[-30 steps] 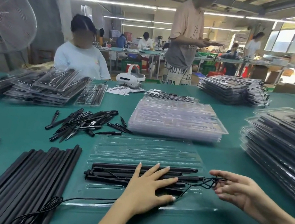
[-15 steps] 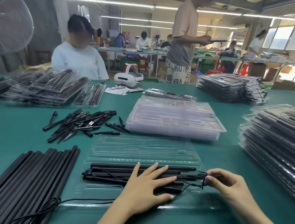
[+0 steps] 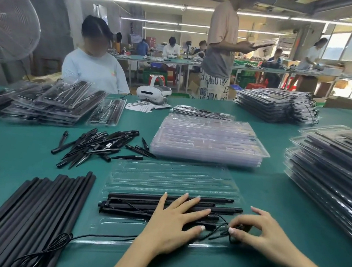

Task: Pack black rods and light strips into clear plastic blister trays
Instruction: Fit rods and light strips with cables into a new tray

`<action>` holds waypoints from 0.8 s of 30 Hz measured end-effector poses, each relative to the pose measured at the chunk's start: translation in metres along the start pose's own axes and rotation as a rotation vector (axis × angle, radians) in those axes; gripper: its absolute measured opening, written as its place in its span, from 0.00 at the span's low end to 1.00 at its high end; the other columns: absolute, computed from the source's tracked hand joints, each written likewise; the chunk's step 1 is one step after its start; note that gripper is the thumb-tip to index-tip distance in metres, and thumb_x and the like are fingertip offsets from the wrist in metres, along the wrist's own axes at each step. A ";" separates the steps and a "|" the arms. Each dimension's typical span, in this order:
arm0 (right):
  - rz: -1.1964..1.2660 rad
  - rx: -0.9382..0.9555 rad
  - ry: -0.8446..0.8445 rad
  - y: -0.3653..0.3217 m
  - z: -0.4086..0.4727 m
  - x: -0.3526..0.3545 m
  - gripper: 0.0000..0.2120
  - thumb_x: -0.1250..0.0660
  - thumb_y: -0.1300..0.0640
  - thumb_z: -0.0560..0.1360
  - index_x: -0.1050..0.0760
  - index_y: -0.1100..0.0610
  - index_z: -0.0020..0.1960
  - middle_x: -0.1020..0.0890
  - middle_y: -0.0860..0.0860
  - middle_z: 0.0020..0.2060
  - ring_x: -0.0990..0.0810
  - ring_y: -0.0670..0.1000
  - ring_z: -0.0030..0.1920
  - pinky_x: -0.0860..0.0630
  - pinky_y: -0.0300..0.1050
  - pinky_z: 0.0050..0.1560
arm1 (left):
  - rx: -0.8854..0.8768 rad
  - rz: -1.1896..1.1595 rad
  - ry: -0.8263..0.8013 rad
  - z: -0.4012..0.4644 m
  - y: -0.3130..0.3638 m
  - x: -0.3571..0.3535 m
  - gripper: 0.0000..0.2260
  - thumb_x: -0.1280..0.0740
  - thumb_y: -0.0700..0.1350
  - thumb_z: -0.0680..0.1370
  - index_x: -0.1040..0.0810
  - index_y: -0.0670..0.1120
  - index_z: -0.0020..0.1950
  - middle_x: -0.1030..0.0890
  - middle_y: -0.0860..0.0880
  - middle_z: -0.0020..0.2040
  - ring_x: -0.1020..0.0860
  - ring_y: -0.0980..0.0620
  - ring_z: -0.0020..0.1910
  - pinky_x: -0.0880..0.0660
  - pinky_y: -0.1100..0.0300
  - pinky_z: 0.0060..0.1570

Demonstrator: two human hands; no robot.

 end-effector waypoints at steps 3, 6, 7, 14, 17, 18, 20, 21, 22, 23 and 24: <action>-0.060 0.074 -0.003 0.005 -0.005 -0.003 0.04 0.34 0.41 0.71 0.22 0.37 0.41 0.18 0.34 0.41 0.20 0.35 0.46 0.57 0.33 0.70 | 0.007 -0.004 -0.006 0.000 -0.001 0.001 0.17 0.54 0.62 0.81 0.48 0.75 0.70 0.53 0.66 0.76 0.60 0.63 0.75 0.69 0.46 0.72; -0.169 0.107 0.042 0.010 -0.006 -0.013 0.10 0.35 0.39 0.72 0.17 0.41 0.45 0.21 0.34 0.44 0.25 0.33 0.52 0.55 0.39 0.71 | 0.008 0.006 -0.006 0.001 -0.001 0.000 0.18 0.53 0.63 0.80 0.48 0.75 0.70 0.53 0.66 0.76 0.60 0.63 0.75 0.69 0.46 0.72; -0.200 0.116 0.061 0.010 -0.006 -0.017 0.11 0.35 0.38 0.73 0.17 0.41 0.46 0.23 0.34 0.44 0.26 0.33 0.53 0.52 0.40 0.70 | 0.007 0.010 -0.007 0.000 0.000 -0.001 0.18 0.52 0.64 0.80 0.48 0.75 0.70 0.53 0.66 0.76 0.60 0.63 0.75 0.69 0.46 0.72; -0.324 0.172 0.044 0.007 -0.006 -0.018 0.16 0.44 0.36 0.77 0.19 0.37 0.52 0.25 0.36 0.45 0.28 0.37 0.50 0.43 0.38 0.65 | 0.015 0.007 -0.009 0.001 -0.002 -0.002 0.20 0.52 0.69 0.77 0.48 0.76 0.69 0.53 0.67 0.76 0.60 0.64 0.75 0.69 0.47 0.72; -0.274 0.141 -0.008 0.006 -0.007 -0.016 0.22 0.53 0.32 0.77 0.22 0.32 0.55 0.27 0.34 0.46 0.28 0.37 0.52 0.43 0.35 0.65 | 0.020 0.002 -0.012 0.002 -0.002 -0.002 0.22 0.53 0.72 0.75 0.48 0.76 0.69 0.53 0.67 0.76 0.60 0.64 0.75 0.69 0.47 0.72; -0.231 0.123 -0.012 0.007 -0.006 -0.015 0.20 0.51 0.32 0.77 0.21 0.32 0.54 0.27 0.34 0.46 0.28 0.37 0.51 0.40 0.37 0.63 | 0.021 0.003 -0.012 0.002 -0.002 -0.002 0.23 0.52 0.72 0.74 0.48 0.77 0.69 0.54 0.67 0.76 0.60 0.64 0.75 0.69 0.47 0.72; -0.173 0.089 -0.020 0.009 -0.003 -0.014 0.15 0.44 0.34 0.75 0.19 0.34 0.51 0.26 0.35 0.46 0.28 0.38 0.50 0.35 0.40 0.58 | 0.017 0.017 -0.015 0.002 -0.002 -0.001 0.23 0.51 0.72 0.74 0.48 0.76 0.69 0.54 0.67 0.76 0.60 0.64 0.75 0.69 0.47 0.72; -0.175 0.078 -0.037 0.010 0.000 -0.014 0.14 0.41 0.35 0.73 0.19 0.34 0.50 0.26 0.35 0.45 0.28 0.37 0.49 0.35 0.41 0.58 | 0.014 0.020 -0.017 0.002 -0.002 -0.001 0.23 0.50 0.72 0.74 0.48 0.76 0.69 0.54 0.67 0.76 0.60 0.64 0.75 0.69 0.47 0.72; -0.190 0.072 -0.055 0.010 0.002 -0.014 0.12 0.39 0.35 0.72 0.19 0.33 0.50 0.26 0.34 0.44 0.28 0.36 0.49 0.35 0.40 0.58 | 0.012 0.019 -0.018 0.002 -0.001 -0.001 0.23 0.50 0.72 0.74 0.48 0.76 0.69 0.54 0.67 0.76 0.60 0.64 0.75 0.69 0.47 0.72; -0.204 0.068 -0.063 0.010 0.005 -0.014 0.10 0.37 0.36 0.72 0.19 0.33 0.49 0.27 0.34 0.43 0.29 0.34 0.49 0.36 0.40 0.57 | 0.010 0.015 -0.020 0.002 -0.001 0.000 0.23 0.50 0.72 0.74 0.48 0.77 0.69 0.54 0.67 0.76 0.60 0.64 0.75 0.69 0.47 0.72; -0.209 0.060 -0.058 0.009 0.007 -0.014 0.08 0.35 0.37 0.72 0.19 0.33 0.48 0.27 0.34 0.42 0.29 0.33 0.48 0.37 0.39 0.56 | 0.010 0.007 -0.020 0.002 -0.001 0.000 0.23 0.50 0.72 0.74 0.48 0.77 0.69 0.53 0.67 0.76 0.60 0.64 0.75 0.69 0.47 0.72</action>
Point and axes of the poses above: each hand's wrist, its own z-axis towards the middle knuckle, its own x-axis out of the back of the hand, y = z × x, the point moved 1 cm from there along z, towards the middle knuckle
